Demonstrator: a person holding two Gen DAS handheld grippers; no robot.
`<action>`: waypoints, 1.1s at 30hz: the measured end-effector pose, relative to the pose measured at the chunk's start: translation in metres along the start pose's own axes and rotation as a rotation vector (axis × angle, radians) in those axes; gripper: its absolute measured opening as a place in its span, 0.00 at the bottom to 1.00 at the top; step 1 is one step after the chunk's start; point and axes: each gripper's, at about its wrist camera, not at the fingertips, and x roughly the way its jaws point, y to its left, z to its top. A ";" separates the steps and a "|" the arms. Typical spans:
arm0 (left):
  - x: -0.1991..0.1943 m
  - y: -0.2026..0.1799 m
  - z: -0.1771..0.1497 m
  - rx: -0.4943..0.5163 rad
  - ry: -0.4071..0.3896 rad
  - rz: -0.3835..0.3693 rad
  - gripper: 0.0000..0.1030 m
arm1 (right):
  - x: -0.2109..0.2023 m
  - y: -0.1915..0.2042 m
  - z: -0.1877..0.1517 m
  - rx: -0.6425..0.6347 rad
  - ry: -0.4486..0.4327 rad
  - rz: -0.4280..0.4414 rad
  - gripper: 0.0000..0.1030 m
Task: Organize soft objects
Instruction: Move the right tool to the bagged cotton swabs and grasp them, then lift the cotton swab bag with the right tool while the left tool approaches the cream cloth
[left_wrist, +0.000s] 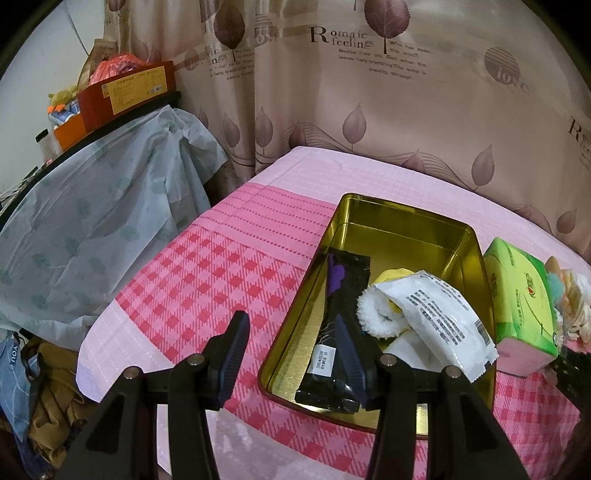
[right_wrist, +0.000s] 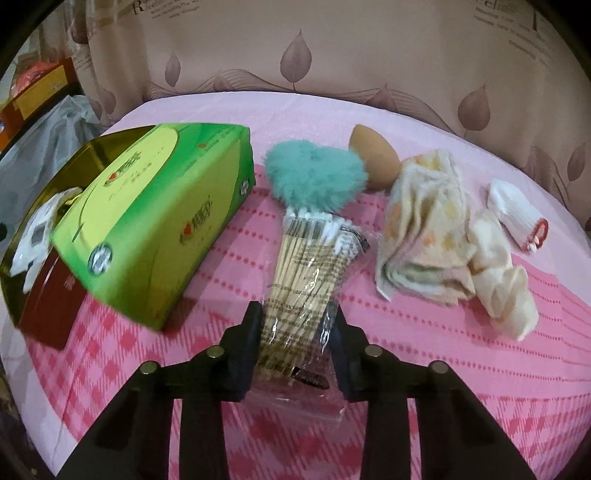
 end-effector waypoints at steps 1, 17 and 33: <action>0.000 -0.001 0.000 0.003 -0.001 0.001 0.48 | -0.003 -0.001 -0.003 -0.002 0.002 0.003 0.28; -0.014 -0.029 -0.006 0.092 -0.037 -0.023 0.48 | -0.045 -0.038 -0.064 -0.052 -0.001 0.032 0.24; -0.059 -0.123 -0.008 0.239 -0.068 -0.219 0.48 | -0.071 -0.103 -0.103 0.047 -0.023 -0.054 0.24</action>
